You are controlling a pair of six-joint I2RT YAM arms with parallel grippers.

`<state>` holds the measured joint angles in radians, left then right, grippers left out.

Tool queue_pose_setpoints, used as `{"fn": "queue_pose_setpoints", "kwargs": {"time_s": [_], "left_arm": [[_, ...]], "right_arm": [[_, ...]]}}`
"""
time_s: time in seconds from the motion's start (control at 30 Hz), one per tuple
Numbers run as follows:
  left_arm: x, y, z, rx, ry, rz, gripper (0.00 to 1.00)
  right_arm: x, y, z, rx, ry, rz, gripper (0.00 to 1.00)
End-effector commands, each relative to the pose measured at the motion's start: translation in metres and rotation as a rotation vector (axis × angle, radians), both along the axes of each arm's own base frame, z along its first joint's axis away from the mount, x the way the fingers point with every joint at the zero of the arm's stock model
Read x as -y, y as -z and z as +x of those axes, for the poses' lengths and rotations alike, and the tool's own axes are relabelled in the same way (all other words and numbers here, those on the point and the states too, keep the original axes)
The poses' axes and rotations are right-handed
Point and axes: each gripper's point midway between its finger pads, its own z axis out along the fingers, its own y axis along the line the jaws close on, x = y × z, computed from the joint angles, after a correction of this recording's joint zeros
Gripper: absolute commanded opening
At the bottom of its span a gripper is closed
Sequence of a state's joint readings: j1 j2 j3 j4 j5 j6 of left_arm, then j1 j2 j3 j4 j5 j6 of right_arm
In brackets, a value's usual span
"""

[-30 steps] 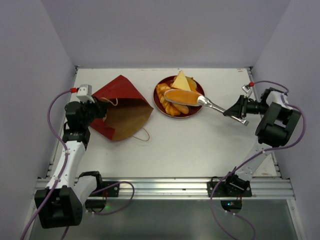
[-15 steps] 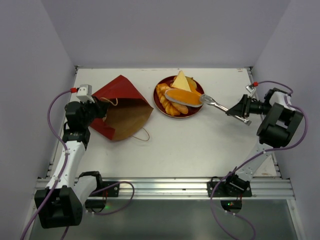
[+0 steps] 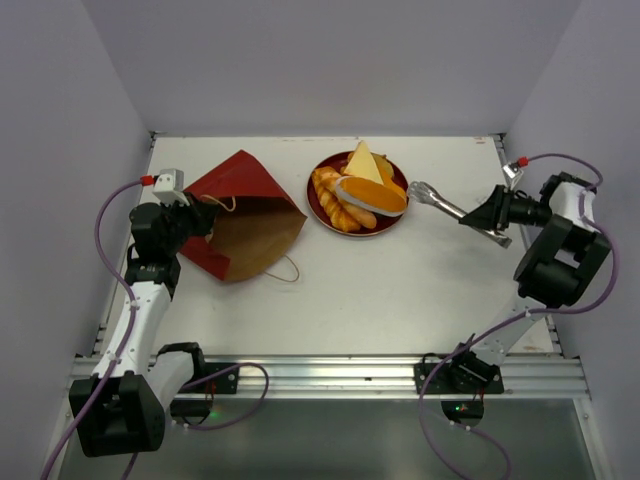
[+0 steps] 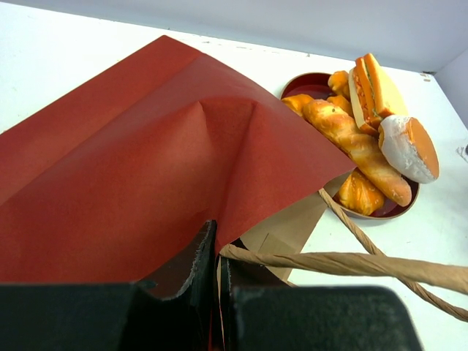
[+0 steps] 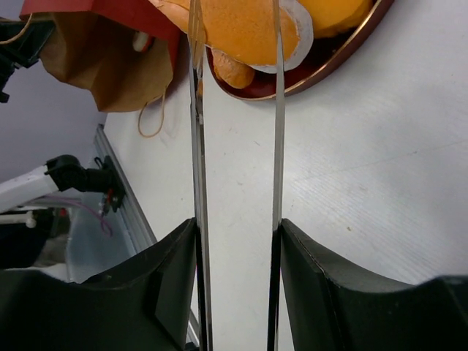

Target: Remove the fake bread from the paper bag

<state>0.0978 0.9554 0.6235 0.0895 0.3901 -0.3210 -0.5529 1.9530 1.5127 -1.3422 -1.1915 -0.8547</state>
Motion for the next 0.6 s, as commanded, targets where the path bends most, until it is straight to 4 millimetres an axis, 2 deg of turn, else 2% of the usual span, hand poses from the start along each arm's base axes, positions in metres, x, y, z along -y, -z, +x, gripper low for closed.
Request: {"fn": "queue_pose_setpoints", "kwargs": {"time_s": [0.0,0.13,0.2,0.33,0.37,0.43,0.47,0.5,0.53,0.57], "left_arm": [[0.002,-0.006,0.001,0.041,0.027,0.015,0.09],[0.012,-0.014,-0.003,0.083,0.093,0.028,0.09],[0.02,-0.021,-0.008,0.123,0.148,0.047,0.09],[0.049,-0.023,-0.023,0.179,0.305,0.102,0.1],[0.052,-0.025,-0.027,0.207,0.33,0.135,0.1],[0.06,-0.024,-0.035,0.229,0.376,0.163,0.1],[0.06,-0.029,-0.04,0.259,0.381,0.18,0.1],[0.06,-0.031,-0.042,0.282,0.387,0.206,0.11],[0.061,-0.032,-0.045,0.298,0.394,0.213,0.11],[0.062,-0.038,-0.048,0.323,0.399,0.215,0.11]], "right_arm": [[-0.022,-0.052,-0.035,-0.032,-0.022,0.04,0.49],[-0.045,-0.069,-0.054,0.089,-0.109,-0.058,0.47],[-0.069,-0.073,-0.066,0.149,-0.207,-0.102,0.47],[-0.126,-0.104,-0.102,0.36,-0.411,-0.191,0.47],[-0.132,-0.108,-0.098,0.436,-0.429,-0.223,0.46],[-0.143,-0.109,-0.103,0.456,-0.441,-0.265,0.46],[-0.155,-0.117,-0.105,0.563,-0.472,-0.304,0.46],[-0.158,-0.109,-0.109,0.537,-0.472,-0.333,0.46],[-0.173,-0.109,-0.118,0.573,-0.534,-0.339,0.46],[-0.178,-0.113,-0.122,0.634,-0.549,-0.361,0.46]]}}
